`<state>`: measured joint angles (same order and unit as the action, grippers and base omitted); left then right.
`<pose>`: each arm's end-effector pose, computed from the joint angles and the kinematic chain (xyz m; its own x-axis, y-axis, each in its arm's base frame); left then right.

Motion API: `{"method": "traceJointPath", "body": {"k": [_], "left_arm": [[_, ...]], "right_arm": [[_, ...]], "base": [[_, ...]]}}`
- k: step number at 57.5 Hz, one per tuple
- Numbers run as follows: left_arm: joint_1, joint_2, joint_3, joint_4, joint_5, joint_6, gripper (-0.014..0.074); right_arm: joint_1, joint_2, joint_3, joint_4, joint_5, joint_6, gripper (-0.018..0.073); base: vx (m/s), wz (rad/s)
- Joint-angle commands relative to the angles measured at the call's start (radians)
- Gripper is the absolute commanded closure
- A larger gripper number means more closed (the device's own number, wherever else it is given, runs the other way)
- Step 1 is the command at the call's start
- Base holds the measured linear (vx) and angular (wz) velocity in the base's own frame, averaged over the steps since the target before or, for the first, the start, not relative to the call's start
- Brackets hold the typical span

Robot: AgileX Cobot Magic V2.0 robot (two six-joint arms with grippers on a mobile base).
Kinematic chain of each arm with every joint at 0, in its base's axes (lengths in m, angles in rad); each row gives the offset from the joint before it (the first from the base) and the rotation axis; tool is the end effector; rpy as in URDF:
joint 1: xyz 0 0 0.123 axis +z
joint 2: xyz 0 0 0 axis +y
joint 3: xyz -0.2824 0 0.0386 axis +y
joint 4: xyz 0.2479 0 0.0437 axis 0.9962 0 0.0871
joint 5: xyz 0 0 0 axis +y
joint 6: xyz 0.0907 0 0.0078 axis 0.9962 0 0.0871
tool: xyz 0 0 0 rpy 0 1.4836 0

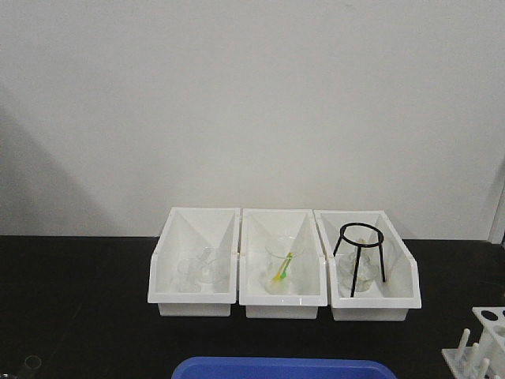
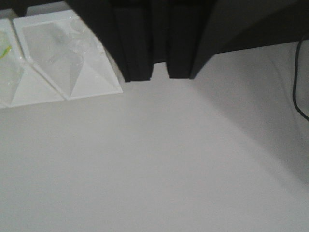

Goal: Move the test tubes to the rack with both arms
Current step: 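Reach the left gripper down to the glass test tube in the beaker, then grasp the test tube with the left gripper and lift it out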

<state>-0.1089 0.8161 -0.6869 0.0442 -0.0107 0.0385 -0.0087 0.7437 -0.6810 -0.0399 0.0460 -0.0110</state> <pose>0.1761 -0.0193 0.3636 -0.0220 0.0855 -0.9961 0.1114 0.9903 0.0825 0.1594 -0.0016 0.3686 -0.0220 -0.0506 -0.9985 0.0094 0.9987 -0.0509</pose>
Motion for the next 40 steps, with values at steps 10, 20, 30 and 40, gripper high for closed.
{"method": "traceJointPath", "body": {"k": [10, 20, 30, 40], "left_arm": [[0.001, 0.030, -0.035, 0.116, -0.046, 0.114, 0.0000], [0.001, 0.078, -0.035, 0.093, -0.099, 0.077, -0.0025], [0.001, 0.122, -0.030, 0.068, -0.112, -0.007, 0.0007], [0.001, 0.109, 0.079, 0.078, -0.097, 0.098, 0.0028]], "right_arm": [[-0.004, -0.002, -0.034, -0.006, -0.089, -0.006, 0.0022], [-0.004, -0.002, -0.034, -0.006, -0.092, -0.006, -0.0066], [-0.004, -0.002, -0.034, -0.006, -0.090, -0.006, -0.0043], [-0.004, -0.002, -0.034, -0.007, -0.093, -0.010, 0.0003]], "base": [[0.00, 0.00], [0.00, 0.00], [0.00, 0.00], [0.00, 0.00]]}}
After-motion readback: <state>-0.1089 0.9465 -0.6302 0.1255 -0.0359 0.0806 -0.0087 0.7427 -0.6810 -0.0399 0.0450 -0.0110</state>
